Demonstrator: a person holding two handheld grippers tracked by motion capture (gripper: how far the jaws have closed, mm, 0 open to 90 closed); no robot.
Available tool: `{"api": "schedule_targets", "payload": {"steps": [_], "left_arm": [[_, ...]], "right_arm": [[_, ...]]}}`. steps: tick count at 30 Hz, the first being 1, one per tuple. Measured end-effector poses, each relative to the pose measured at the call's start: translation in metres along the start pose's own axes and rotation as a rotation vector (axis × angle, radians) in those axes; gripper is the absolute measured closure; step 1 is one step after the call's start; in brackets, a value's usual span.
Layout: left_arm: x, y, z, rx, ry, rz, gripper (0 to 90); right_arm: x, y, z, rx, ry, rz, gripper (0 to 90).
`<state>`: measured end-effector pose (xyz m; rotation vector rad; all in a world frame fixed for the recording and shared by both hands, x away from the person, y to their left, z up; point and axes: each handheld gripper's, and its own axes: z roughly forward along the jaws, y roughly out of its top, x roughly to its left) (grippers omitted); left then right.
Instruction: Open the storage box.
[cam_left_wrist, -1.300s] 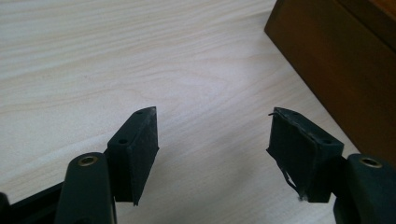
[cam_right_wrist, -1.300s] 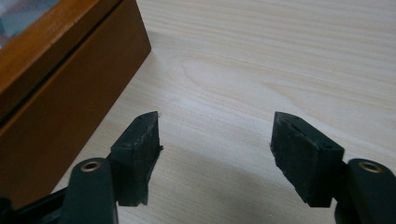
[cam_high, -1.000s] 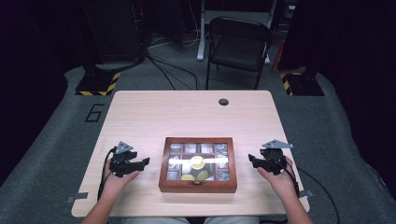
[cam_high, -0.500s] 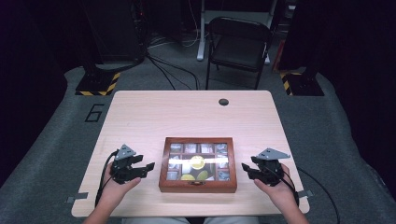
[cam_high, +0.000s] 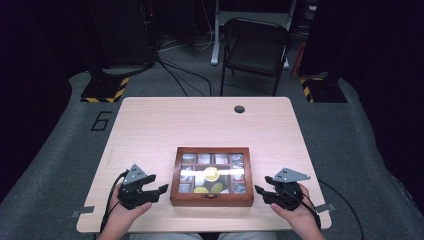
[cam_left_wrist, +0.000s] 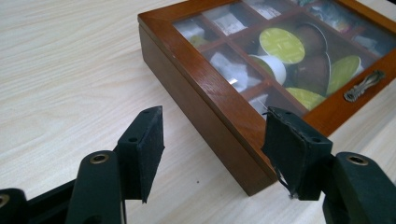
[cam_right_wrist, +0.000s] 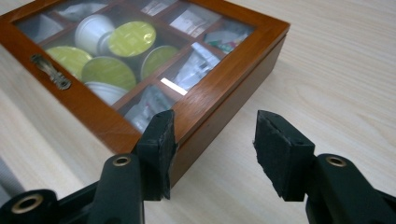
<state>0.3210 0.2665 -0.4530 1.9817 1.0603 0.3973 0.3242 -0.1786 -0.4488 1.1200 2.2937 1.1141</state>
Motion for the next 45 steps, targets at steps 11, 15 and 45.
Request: {"api": "schedule_targets", "payload": {"steps": [11,15,45], "left_arm": [[-0.004,-0.015,0.004,0.0,-0.046,-0.006,41.9],[-0.002,-0.016,0.007,-0.021,-0.075,-0.037,30.8],[-0.024,-0.031,0.023,0.108,-0.129,0.092,55.9]], "right_arm": [[0.013,-0.017,0.003,0.008,0.039,-0.035,48.3],[0.011,-0.021,0.005,-0.002,0.069,-0.002,45.9],[0.025,-0.031,0.019,0.07,0.099,-0.151,62.6]]}}
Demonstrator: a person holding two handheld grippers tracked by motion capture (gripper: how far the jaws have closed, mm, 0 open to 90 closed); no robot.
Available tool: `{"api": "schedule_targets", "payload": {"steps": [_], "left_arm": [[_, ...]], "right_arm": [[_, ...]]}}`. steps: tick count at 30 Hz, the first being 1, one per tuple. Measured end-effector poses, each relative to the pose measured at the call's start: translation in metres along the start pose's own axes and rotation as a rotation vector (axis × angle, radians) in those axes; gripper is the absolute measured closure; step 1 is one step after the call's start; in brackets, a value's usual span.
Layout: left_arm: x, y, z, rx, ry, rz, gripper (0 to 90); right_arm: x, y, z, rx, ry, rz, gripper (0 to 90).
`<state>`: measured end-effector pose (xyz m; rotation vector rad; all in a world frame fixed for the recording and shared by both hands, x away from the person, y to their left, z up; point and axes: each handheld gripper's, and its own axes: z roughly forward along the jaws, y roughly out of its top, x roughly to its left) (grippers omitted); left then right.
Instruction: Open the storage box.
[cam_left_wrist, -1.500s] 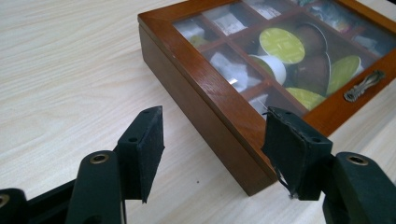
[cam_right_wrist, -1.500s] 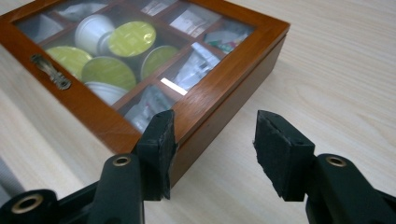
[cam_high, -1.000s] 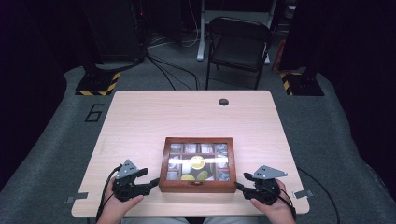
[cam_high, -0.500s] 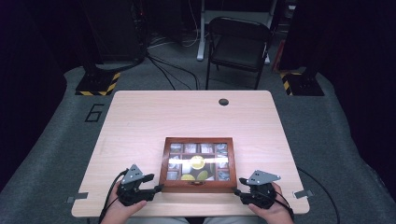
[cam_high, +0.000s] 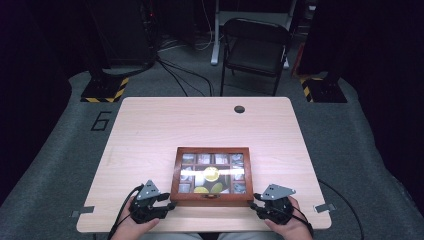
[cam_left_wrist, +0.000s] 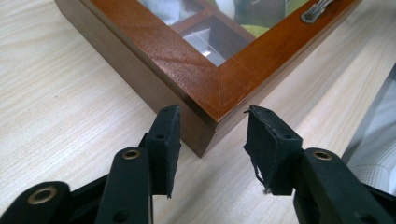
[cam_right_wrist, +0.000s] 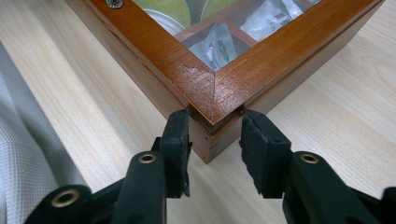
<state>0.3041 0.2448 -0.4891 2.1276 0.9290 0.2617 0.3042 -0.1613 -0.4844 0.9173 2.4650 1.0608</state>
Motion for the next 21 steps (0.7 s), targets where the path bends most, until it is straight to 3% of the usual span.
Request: {"api": "schedule_targets", "payload": {"steps": [2,7,9,21], "left_arm": [[0.0001,-0.0004,0.0013,-0.004,0.0,-0.017,57.8],[0.0003,-0.0004,0.0017,-0.011,0.002,-0.009,60.5],[0.0017,0.0,0.0012,-0.004,-0.018,-0.035,60.3],[-0.0023,0.0016,0.003,-0.011,0.005,-0.024,60.2]], "right_arm": [[-0.0007,-0.0003,-0.0002,-0.001,0.002,0.008,63.0],[-0.0007,0.0,-0.0002,-0.004,0.006,0.002,63.3],[-0.0011,0.0004,-0.0004,0.001,0.007,0.008,63.1],[-0.0044,0.0003,-0.0001,-0.01,-0.005,0.032,64.1]]}}
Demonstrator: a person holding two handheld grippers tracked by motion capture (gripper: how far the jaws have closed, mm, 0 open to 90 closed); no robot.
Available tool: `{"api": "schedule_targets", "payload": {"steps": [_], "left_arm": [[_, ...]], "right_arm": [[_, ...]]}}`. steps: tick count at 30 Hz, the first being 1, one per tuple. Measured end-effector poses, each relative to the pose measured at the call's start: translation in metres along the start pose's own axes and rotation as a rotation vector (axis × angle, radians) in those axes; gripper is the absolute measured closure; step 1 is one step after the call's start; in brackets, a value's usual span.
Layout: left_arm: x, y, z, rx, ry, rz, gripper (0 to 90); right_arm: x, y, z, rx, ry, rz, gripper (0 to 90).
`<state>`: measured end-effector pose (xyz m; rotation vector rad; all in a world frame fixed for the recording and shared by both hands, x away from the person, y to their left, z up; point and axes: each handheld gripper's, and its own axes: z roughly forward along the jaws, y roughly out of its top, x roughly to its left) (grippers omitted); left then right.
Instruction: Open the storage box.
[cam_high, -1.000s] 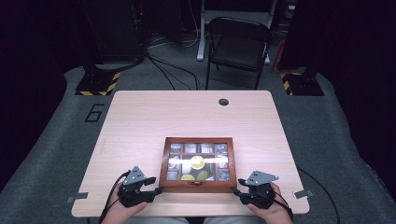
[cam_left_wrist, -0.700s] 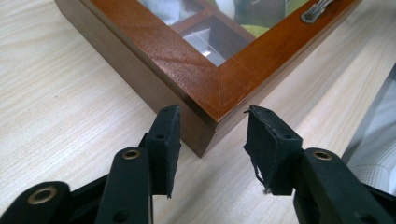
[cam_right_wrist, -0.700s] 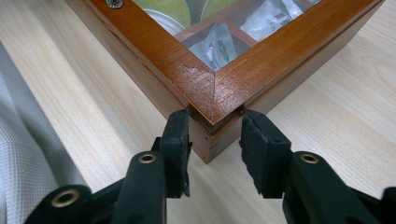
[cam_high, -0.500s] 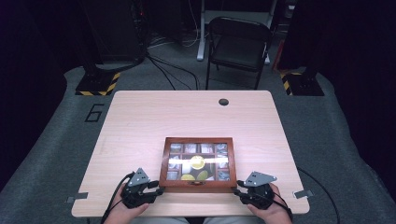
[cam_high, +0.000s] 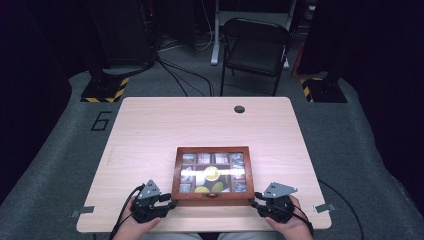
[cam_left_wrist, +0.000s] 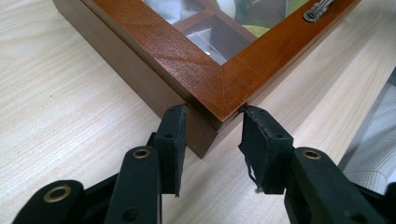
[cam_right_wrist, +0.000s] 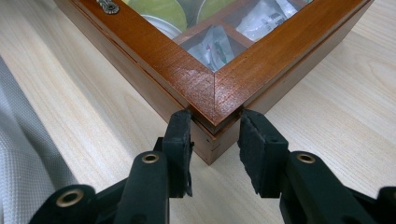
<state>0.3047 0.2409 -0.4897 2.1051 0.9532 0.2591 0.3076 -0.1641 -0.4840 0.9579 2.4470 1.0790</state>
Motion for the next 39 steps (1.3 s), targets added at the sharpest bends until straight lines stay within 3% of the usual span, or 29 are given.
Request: {"api": "schedule_targets", "payload": {"steps": [8,17,25,33,36,39], "left_arm": [[-0.002,0.003,-0.003,-0.011,0.007,0.022,60.1],[-0.003,0.005,-0.005,-0.04,-0.013,0.001,58.2],[-0.005,0.008,-0.007,-0.062,0.034,0.02,51.3],[-0.004,0.011,-0.009,-0.086,0.03,0.003,47.9],[-0.005,0.015,-0.01,-0.098,0.051,0.003,46.0],[-0.007,0.019,-0.011,-0.109,0.075,0.016,45.8]], "right_arm": [[0.002,0.001,-0.002,-0.012,0.002,-0.001,62.7],[0.002,0.004,-0.005,-0.033,-0.009,0.006,62.7],[0.001,0.006,-0.008,-0.056,-0.02,0.01,61.5],[0.0,0.008,-0.01,-0.071,-0.03,-0.015,59.6],[-0.002,0.01,-0.011,-0.099,-0.023,0.021,57.8],[-0.003,0.012,-0.012,-0.112,-0.021,0.026,56.6]]}}
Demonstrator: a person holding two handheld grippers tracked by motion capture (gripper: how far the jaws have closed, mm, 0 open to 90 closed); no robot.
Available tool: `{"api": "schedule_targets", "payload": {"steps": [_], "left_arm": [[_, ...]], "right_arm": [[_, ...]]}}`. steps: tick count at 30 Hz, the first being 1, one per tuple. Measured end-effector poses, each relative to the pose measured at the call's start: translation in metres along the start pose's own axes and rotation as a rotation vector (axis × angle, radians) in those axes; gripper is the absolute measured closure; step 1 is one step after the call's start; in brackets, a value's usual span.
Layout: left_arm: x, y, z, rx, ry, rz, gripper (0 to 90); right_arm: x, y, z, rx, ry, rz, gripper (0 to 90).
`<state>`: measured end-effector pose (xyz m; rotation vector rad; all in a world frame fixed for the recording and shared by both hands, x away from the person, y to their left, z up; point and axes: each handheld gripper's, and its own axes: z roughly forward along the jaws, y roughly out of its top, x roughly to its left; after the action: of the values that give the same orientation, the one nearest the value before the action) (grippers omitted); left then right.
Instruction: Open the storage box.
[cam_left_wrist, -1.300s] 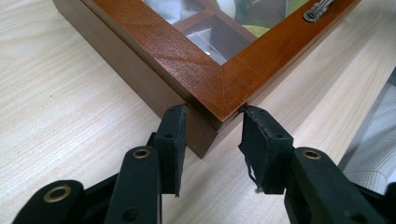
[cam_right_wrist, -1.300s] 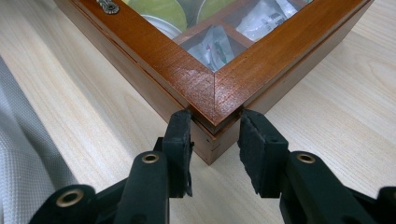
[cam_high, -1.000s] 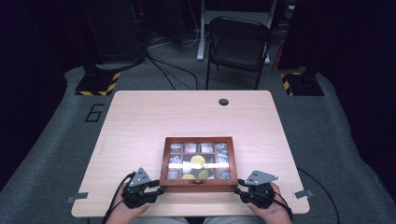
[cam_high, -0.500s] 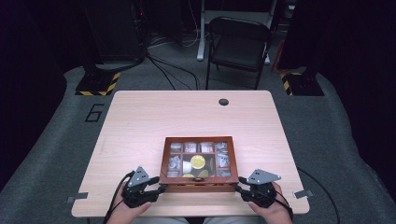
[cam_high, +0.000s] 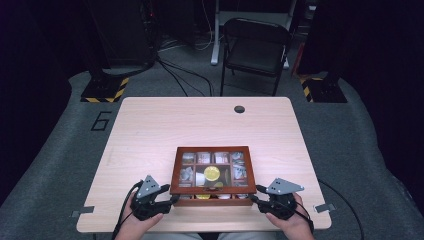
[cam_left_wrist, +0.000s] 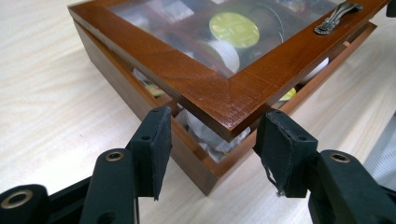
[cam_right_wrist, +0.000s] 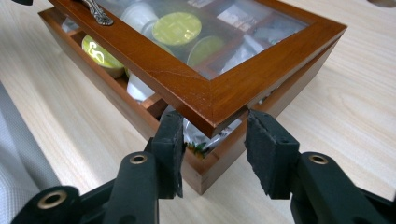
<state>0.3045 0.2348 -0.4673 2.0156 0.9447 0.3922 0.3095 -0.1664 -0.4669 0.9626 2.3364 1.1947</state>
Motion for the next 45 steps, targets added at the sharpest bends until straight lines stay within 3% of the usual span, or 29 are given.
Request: {"api": "schedule_targets", "payload": {"steps": [6,11,15,25,27,36,42,45], "left_arm": [[0.004,0.008,-0.005,-0.026,-0.019,-0.021,43.9],[0.005,0.015,-0.006,-0.043,-0.018,-0.013,44.0],[0.007,0.025,-0.01,-0.058,-0.02,0.018,44.1],[0.013,0.044,-0.016,-0.1,-0.024,0.015,45.0],[0.013,0.046,-0.017,-0.102,-0.021,0.016,45.2],[0.021,0.059,-0.02,-0.116,-0.037,0.003,48.5],[0.024,0.069,-0.021,-0.119,-0.025,0.023,48.8],[0.027,0.076,-0.02,-0.117,-0.017,0.034,49.0]], "right_arm": [[-0.002,0.01,-0.003,-0.015,-0.008,-0.011,54.6],[-0.007,0.019,-0.005,-0.017,-0.004,-0.012,55.1],[-0.01,0.027,-0.007,-0.019,-0.01,-0.026,55.0],[-0.019,0.045,-0.013,-0.055,0.008,-0.009,56.1],[-0.019,0.046,-0.013,-0.058,0.004,0.001,56.3],[-0.025,0.063,-0.017,-0.072,-0.007,-0.041,56.4],[-0.028,0.074,-0.017,-0.073,-0.014,-0.06,56.4],[-0.03,0.08,-0.017,-0.077,-0.017,-0.046,56.6]]}}
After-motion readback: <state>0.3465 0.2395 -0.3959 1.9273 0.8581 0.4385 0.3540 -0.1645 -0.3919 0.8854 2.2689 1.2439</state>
